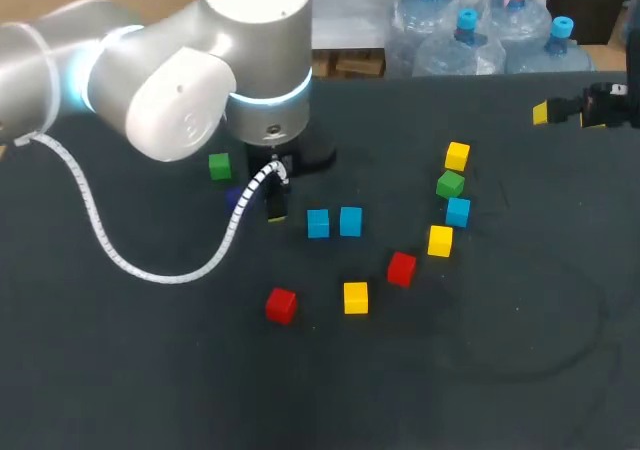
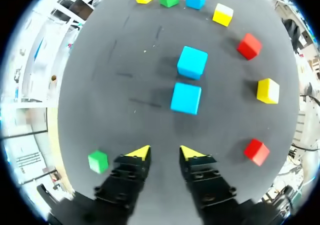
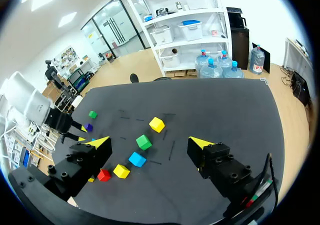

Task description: Place the blue cubes, place green cubes on the blue cubes, place the yellow cubes on the green cubes, then place the red cubes on the yellow cubes, and place purple cube on the red cubes.

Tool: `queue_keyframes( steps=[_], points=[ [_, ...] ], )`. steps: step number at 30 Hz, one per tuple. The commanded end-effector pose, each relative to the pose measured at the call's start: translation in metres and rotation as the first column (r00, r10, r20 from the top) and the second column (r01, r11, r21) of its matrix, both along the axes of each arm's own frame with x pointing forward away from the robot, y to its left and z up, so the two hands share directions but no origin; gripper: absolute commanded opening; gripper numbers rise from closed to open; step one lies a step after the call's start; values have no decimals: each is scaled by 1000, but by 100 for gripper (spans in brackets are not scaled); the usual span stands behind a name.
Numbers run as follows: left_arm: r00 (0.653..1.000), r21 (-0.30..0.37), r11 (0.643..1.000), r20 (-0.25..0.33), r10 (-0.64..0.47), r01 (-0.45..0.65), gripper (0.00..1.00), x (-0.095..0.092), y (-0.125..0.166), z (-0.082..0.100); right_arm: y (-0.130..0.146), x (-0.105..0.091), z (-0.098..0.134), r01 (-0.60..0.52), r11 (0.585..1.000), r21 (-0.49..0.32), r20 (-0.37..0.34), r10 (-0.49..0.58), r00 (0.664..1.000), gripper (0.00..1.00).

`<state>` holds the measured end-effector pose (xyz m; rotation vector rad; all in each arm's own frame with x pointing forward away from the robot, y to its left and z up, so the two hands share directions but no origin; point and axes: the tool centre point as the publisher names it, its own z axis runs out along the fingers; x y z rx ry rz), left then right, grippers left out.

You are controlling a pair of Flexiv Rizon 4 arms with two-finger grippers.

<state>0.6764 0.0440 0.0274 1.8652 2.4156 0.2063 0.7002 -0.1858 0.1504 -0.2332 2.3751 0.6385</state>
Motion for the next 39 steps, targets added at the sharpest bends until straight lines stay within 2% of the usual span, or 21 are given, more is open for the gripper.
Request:
queue_keyframes(
  steps=[1, 5, 12, 19, 24, 27, 31, 34, 36, 39],
  points=[
    [998, -20, 1000, 59, 13, -12, 100, -23, 23, 20, 1, 0, 0, 3, 1000, -2, 0, -3, 1000, 100],
    [995, -36, 999, 95, 27, -24, 100, -34, 34, 31, 1, 0, 0, 3, 1000, -2, 0, -3, 1000, 100],
    [987, -153, 986, 133, 88, -67, 100, -46, 65, 42, 1, 0, 0, 3, 1000, -2, 0, -3, 1000, 100],
    [972, -150, 977, 154, 176, -154, 100, -54, 100, 47, 1, 0, 0, 3, 1000, -2, 0, -3, 1000, 100],
    [964, -152, 971, 166, 210, -185, 100, -62, 114, 54, 1, 0, 0, 3, 1000, -2, 0, -3, 1000, 100],
    [960, -175, 967, 177, 217, -186, 100, -66, 120, 58, 1, 0, 0, 3, 1000, -2, 0, -3, 1000, 100],
    [962, -262, 954, 188, 200, -147, 100, -68, 129, 62, 1, 0, 0, 3, 1000, -2, 0, -3, 1000, 100],
    [967, -362, 929, 200, 161, -79, 100, -69, 132, 64, 1, 0, 0, 3, 1000, -2, 0, -3, 1000, 100],
    [968, -397, 917, 207, 139, -47, 100, -68, 133, 64, 1, 0, 0, 3, 1000, -2, 0, -3, 1000, 100],
    [971, -458, 889, 212, 109, 1, 100, -60, 133, 65, 1, 0, 0, 3, 1000, -2, 0, -3, 1000, 100]
  ],
)
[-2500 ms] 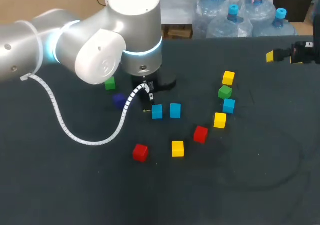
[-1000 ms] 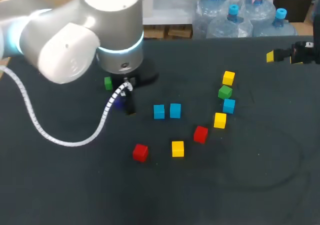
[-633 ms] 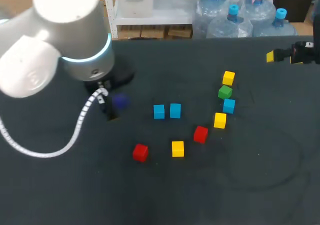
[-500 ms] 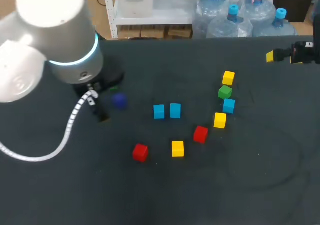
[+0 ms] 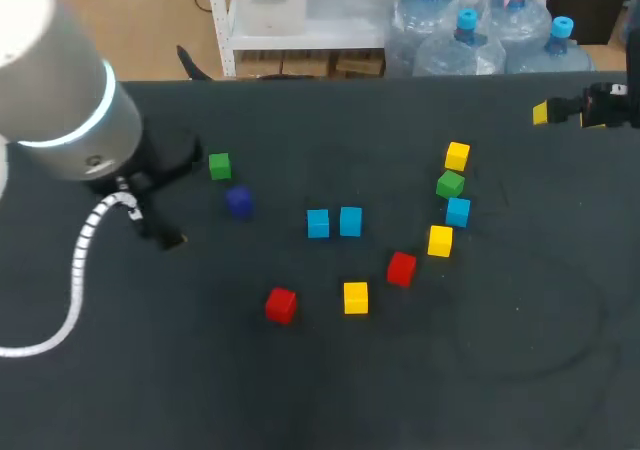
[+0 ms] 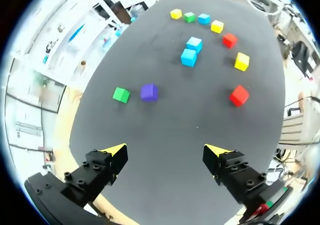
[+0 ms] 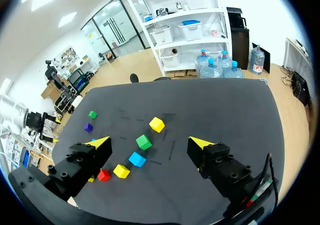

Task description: Place the blue cubes, place green cubes on the blue cubes, place the yellow cubes on the green cubes, then place the red cubes on the yellow cubes, and place purple cube on the red cubes.

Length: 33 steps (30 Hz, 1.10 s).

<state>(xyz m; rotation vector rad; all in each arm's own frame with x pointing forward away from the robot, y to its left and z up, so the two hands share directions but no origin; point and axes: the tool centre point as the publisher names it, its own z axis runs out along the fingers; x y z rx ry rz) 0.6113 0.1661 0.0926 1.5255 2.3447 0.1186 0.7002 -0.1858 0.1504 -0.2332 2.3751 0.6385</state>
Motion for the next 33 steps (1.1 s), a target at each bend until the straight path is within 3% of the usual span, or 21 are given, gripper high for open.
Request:
queue_keyframes(
  steps=[1, 9, 18, 21, 23, 25, 33],
  points=[
    [991, -256, 959, 96, -97, 119, 100, 10, 9, 0, 1, 0, 0, 3, 1000, -2, 0, -3, 1000, 100],
    [952, -267, 915, 115, -283, 304, 100, 51, -25, 9, 1, 0, 0, 3, 1000, -2, 0, -3, 1000, 100],
    [920, -259, 884, 74, -384, 390, 100, 84, -67, 4, 1, 0, 0, 3, 1000, -2, 0, -3, 1000, 100],
    [917, -245, 885, 59, -394, 396, 100, 89, -73, 3, 1, 0, 0, 3, 1000, -2, 0, -3, 1000, 100],
    [921, -211, 899, 21, -388, 383, 100, 90, -75, 3, 1, 0, 0, 3, 1000, -2, 0, -3, 1000, 100],
    [929, -222, 906, -7, -371, 360, 100, 90, -75, 2, 1, 0, 0, 3, 1000, -2, 0, -3, 1000, 100],
    [929, -222, 906, -7, -371, 360, 100, 90, -75, 2, 1, 0, 0, 3, 1000, -2, 0, -3, 1000, 100]
  ],
)
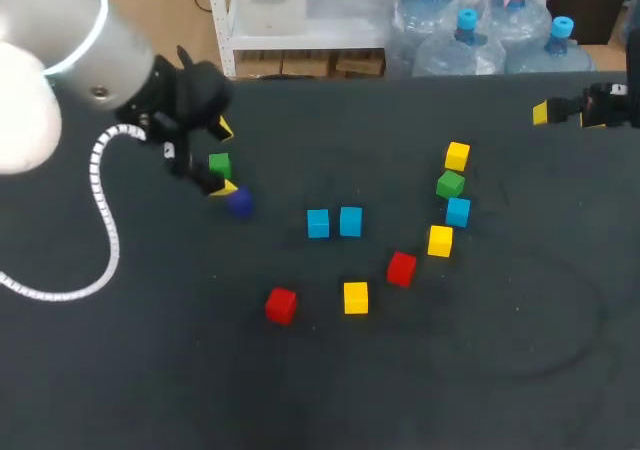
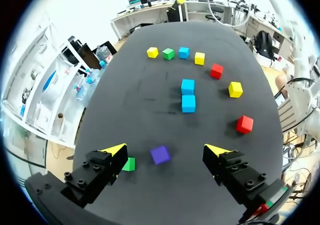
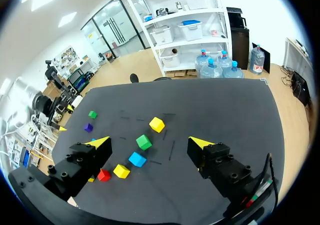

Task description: Place the blue cubes, place green cubes on the blue cubes, place the yellow cubes on the green cubes, then place the red cubes on the yellow cubes, and place purple cube on the red cubes.

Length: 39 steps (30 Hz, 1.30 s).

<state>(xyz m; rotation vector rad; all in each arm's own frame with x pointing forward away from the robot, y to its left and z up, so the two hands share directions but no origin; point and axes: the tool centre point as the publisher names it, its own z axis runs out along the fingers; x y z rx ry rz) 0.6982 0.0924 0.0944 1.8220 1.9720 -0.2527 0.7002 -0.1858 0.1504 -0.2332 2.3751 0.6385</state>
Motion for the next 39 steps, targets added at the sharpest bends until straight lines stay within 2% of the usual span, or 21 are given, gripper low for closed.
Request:
queue_keyframes(
  steps=[1, 3, 4, 6, 8, 11, 13, 15, 17, 18, 21, 23, 35, 36, 37, 39],
  points=[
    [1000, 8, 1000, -16, -6, 6, 100, 4, -1, 1, -5, -3, 12, -5, 1000, -2, 53, 5, 999, 100],
    [1000, 8, 1000, -16, -6, 6, 100, 4, -1, 1, 1, -7, 27, -123, 992, -40, 94, 126, 988, 100],
    [1000, 8, 1000, -16, -6, 6, 100, 4, -1, 1, 9, -8, 31, -207, 976, -69, 88, 212, 973, 100],
    [1000, 8, 1000, -16, -6, 6, 100, 4, -1, 1, 28, -13, 30, -350, 926, -139, 8, 354, 935, 100],
    [1000, 8, 1000, -16, -6, 6, 100, 4, -1, 1, 41, -17, 18, -452, 873, -181, -86, 444, 892, 100],
    [1000, 8, 1000, -16, -6, 6, 100, 4, -1, 1, 57, -21, -4, -581, 802, -142, -172, 558, 812, 100],
    [1000, 8, 1000, -16, -6, 6, 100, 4, -1, 1, 60, -19, -17, -610, 782, -130, -216, 578, 787, 100],
    [1000, 8, 1000, -16, -6, 6, 100, 4, -1, 1, 62, -16, -26, -660, 740, -128, -268, 615, 742, 100],
    [1000, 8, 1000, -16, -6, 6, 100, 4, -1, 1, 66, -13, -30, -741, 660, -123, -304, 686, 661, 100],
    [1000, 8, 1000, -16, -6, 6, 100, 4, -1, 1, 68, -11, -31, -765, 633, -120, -319, 705, 633, 100],
    [1000, 8, 1000, -16, -6, 6, 100, 4, -1, 1, 72, -1, -32, -786, 601, -147, -363, 706, 608, 100],
    [1000, 8, 1000, -16, -6, 6, 100, 4, -1, 1, 71, 7, -30, -753, 634, -175, -355, 673, 649, 100],
    [1000, 8, 1000, -16, -6, 6, 100, 4, -1, 1, 71, 7, -30, -753, 634, -175, -355, 673, 649, 100],
    [1000, 8, 1000, -16, -6, 6, 100, 4, -1, 1, 79, 4, -35, -794, 578, -187, -370, 707, 602, 100],
    [1000, 8, 1000, -16, -6, 6, 100, 4, -1, 1, 86, 1, -42, -817, 533, -222, -412, 708, 574, 100],
    [1000, 8, 1000, -16, -6, 6, 100, 4, -1, 1, 93, -3, -59, -848, 475, -237, -491, 694, 526, 100]
  ],
)
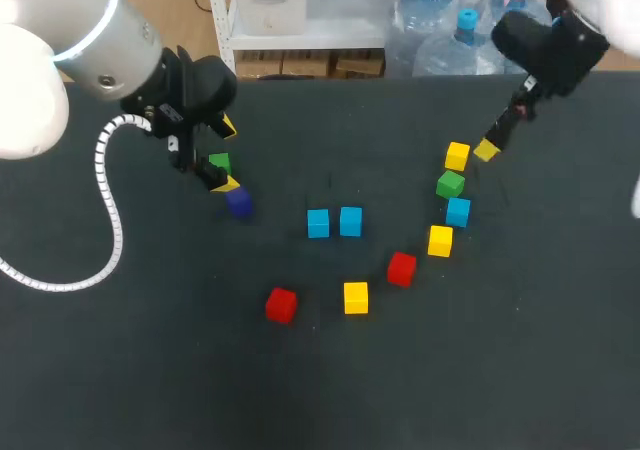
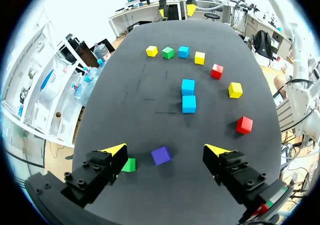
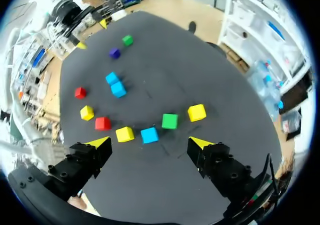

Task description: Place the blue cubes, place green cubes on the blue cubes, place the yellow cubes on the green cubes, then place the red cubes on the yellow cubes, and place purple cube on the red cubes.

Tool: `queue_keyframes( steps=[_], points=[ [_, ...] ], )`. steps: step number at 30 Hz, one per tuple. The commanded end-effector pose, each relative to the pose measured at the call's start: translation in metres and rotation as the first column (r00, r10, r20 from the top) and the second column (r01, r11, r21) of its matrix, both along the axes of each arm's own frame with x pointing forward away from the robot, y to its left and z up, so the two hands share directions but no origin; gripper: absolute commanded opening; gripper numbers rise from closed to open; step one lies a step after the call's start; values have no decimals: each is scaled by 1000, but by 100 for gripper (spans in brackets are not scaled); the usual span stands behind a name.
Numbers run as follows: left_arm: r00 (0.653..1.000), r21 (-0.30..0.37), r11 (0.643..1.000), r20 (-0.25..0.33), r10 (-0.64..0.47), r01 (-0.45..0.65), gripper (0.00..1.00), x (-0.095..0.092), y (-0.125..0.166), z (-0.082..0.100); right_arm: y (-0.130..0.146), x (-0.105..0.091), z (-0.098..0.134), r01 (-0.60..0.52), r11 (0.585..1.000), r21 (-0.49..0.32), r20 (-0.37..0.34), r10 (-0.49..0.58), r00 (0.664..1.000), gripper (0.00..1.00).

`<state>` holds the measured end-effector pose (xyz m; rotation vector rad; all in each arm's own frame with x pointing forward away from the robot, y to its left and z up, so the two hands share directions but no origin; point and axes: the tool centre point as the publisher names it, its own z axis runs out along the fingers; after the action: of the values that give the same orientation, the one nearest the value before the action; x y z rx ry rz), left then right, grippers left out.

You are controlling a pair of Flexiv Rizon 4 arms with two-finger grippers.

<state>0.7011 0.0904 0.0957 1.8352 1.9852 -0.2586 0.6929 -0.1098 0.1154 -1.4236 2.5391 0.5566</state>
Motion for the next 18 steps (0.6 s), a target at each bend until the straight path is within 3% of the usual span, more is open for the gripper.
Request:
queue_keyframes(
  steps=[1, 8, 13, 18],
  points=[
    [1000, -3, 1000, 0, -3, 3, 100, 1, 1, -1, 18, 2, -30, -151, 979, -139, -125, 134, 983, 100],
    [1000, -3, 1000, 0, -3, 3, 100, 1, 1, -1, 4, -13, -69, -191, 975, -112, -167, 171, 971, 100],
    [1000, -3, 1000, 0, -3, 3, 100, 1, 1, -1, -2, -22, -84, -246, 964, -104, -122, 233, 965, 100],
    [1000, -3, 1000, 0, -3, 3, 100, 1, 1, -1, -11, -17, -97, -281, 956, -79, -73, 276, 958, 100]
  ],
)
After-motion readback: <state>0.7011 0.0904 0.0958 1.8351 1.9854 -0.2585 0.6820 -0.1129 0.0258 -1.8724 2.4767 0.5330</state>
